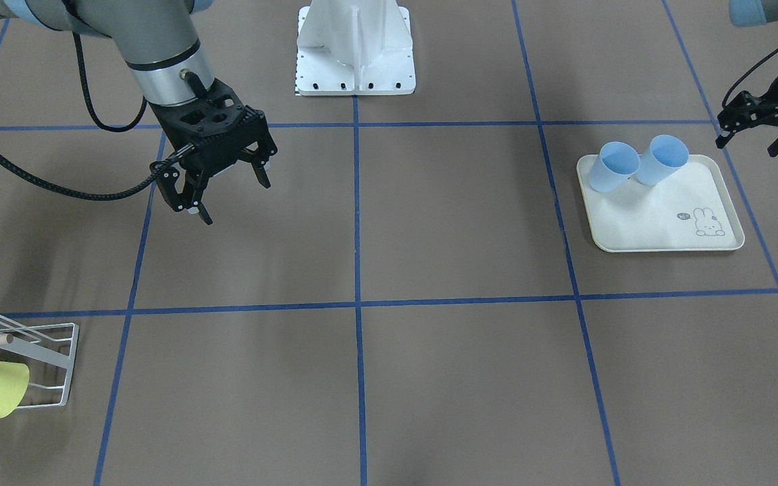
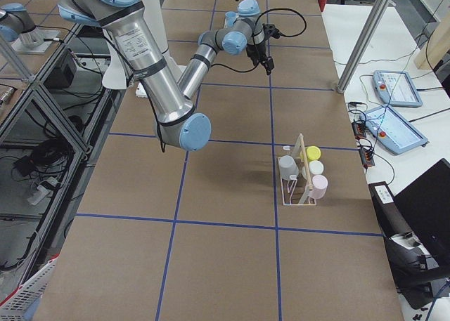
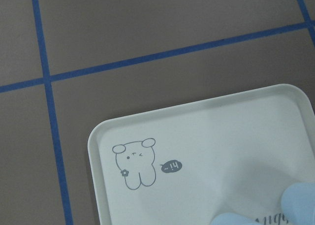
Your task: Transfer IKEA cup to right arm and place on rack
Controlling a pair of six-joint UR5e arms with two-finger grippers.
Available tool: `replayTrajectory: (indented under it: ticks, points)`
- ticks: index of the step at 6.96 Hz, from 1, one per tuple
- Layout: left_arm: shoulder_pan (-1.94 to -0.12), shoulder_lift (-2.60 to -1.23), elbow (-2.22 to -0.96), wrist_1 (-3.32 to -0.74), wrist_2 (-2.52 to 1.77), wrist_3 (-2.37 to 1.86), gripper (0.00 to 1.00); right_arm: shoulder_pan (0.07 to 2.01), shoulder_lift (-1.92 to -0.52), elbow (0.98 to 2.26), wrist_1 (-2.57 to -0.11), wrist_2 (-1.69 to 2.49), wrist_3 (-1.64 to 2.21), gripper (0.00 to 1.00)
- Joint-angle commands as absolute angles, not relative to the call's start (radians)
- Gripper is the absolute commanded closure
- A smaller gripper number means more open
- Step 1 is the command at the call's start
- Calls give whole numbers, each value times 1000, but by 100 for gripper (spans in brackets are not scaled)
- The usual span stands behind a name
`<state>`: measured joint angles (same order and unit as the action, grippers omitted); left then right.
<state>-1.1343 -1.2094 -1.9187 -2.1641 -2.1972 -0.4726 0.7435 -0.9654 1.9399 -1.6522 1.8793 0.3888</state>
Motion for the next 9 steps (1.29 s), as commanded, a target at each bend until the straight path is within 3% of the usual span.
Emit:
replayTrajectory:
  ticks: [1,4,5,6,7,9]
  points:
    - [-1019,-1198,-1914,-2216,-2172,-608,0,733,-954,1942,-1674,1879,390,1]
    - [-920,-1204,-1878,-2263,-2100,-712,1,735,-957,1941,-1672,1876,385,1]
    - [-920,-1210,-1862,-2263,-2100,-712,11,733,-957,1940,-1674,1875,384,1]
    - [-920,-1218,-1861,-2263,-2102,-721,29,733,-957,1939,-1672,1875,383,1]
    - [-920,-1229,-1861,-2264,-2109,-724,55,733,-959,1939,-1672,1875,380,1]
    - [-920,-1241,-1861,-2266,-2115,-724,90,733,-957,1936,-1672,1873,377,1]
